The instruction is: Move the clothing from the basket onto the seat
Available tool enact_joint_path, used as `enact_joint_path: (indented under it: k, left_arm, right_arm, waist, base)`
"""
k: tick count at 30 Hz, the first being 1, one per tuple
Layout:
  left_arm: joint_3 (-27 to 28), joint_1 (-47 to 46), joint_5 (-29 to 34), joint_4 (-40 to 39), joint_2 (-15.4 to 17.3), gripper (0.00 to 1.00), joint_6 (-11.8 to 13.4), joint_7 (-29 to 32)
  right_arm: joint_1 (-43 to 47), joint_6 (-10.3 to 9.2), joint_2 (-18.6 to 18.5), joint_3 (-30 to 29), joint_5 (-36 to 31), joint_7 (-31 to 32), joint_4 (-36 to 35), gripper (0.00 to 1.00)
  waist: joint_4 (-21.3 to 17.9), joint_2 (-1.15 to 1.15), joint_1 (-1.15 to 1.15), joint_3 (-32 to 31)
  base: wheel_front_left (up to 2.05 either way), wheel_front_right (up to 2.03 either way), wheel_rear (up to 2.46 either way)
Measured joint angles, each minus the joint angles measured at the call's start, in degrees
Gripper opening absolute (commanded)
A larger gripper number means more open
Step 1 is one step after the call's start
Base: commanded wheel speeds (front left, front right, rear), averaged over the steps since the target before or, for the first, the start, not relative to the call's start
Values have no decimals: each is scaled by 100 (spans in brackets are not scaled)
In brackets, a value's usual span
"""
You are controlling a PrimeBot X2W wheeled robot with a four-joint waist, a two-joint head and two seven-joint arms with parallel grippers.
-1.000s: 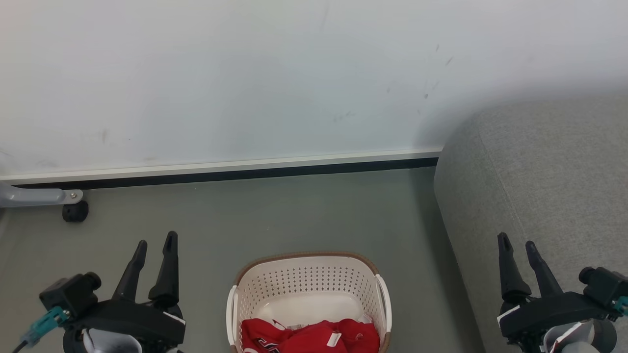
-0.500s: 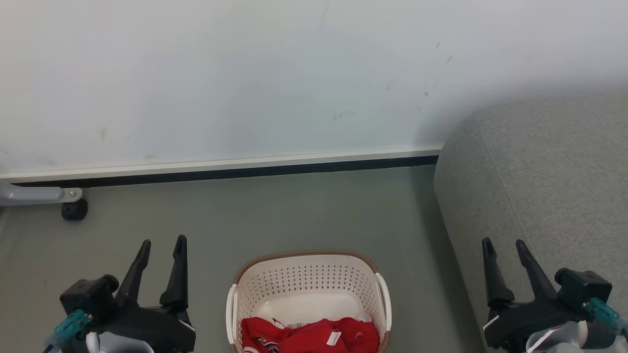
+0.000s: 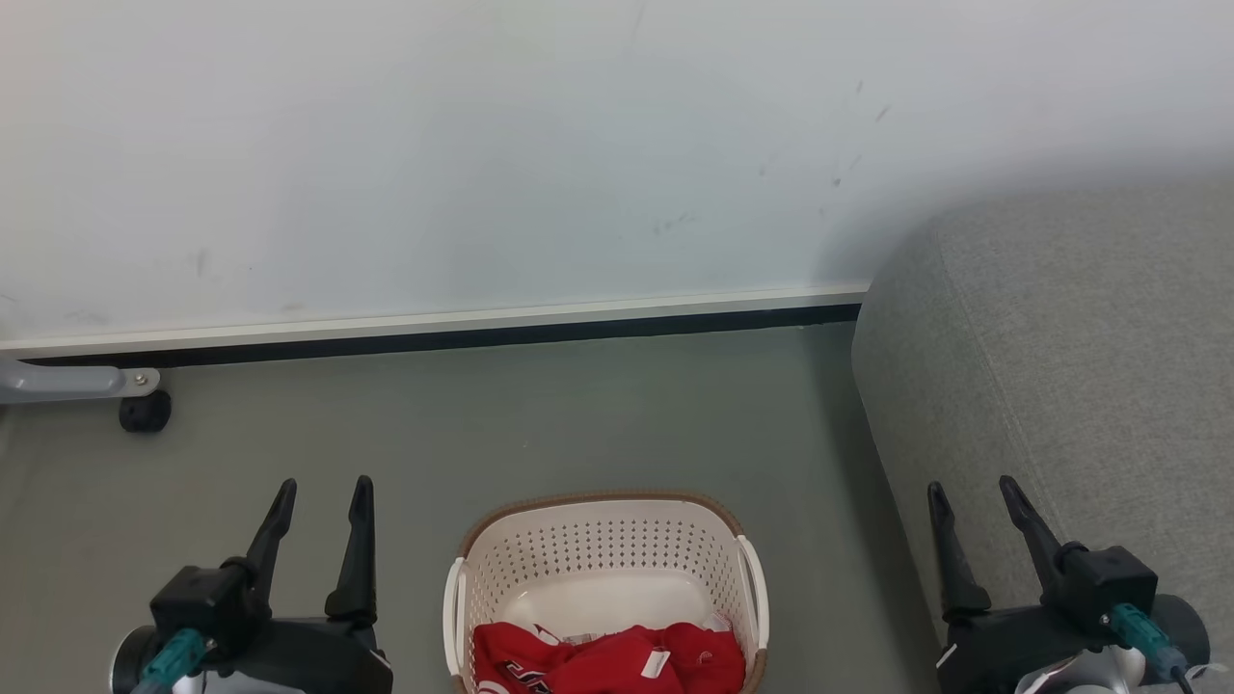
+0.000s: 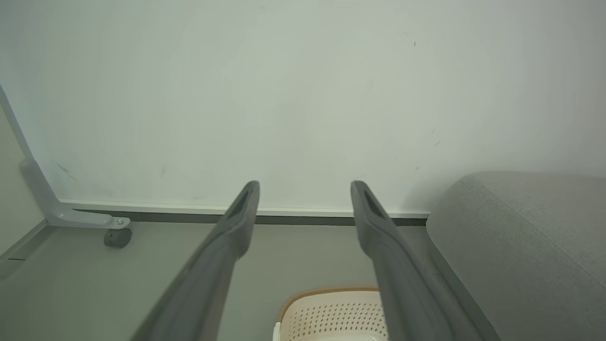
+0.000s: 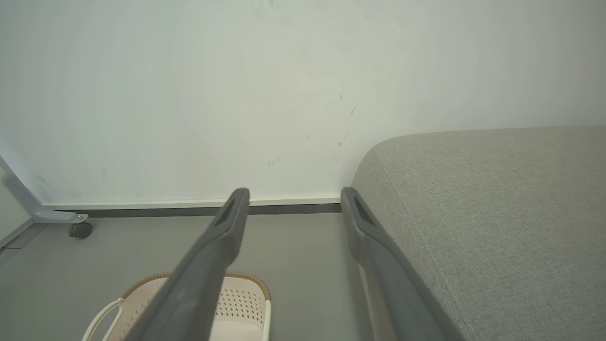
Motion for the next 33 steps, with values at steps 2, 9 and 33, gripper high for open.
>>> enact_joint_path:
  k: [2, 9, 33]
  left_arm:
    - [-10, 4, 45, 9, 5, 100, 4, -26]
    - [-85, 20, 337, 68, 25, 100, 100, -116]
    - [-91, 21, 330, 73, 18, 100, 100, -90]
  right_arm:
    - [-1, -34, 0, 13, -66, -27, 7, 100]
    - [-14, -98, -21, 53, -355, -134, 70, 100]
    - [-18, -86, -19, -101, -277, -149, -60, 100]
  waist:
    - [0, 0, 0, 0]
    - [2, 0, 0, -17]
    - [32, 0, 0, 32]
  base:
    - [0, 0, 0]
    - [0, 0, 0]
    - [0, 0, 0]
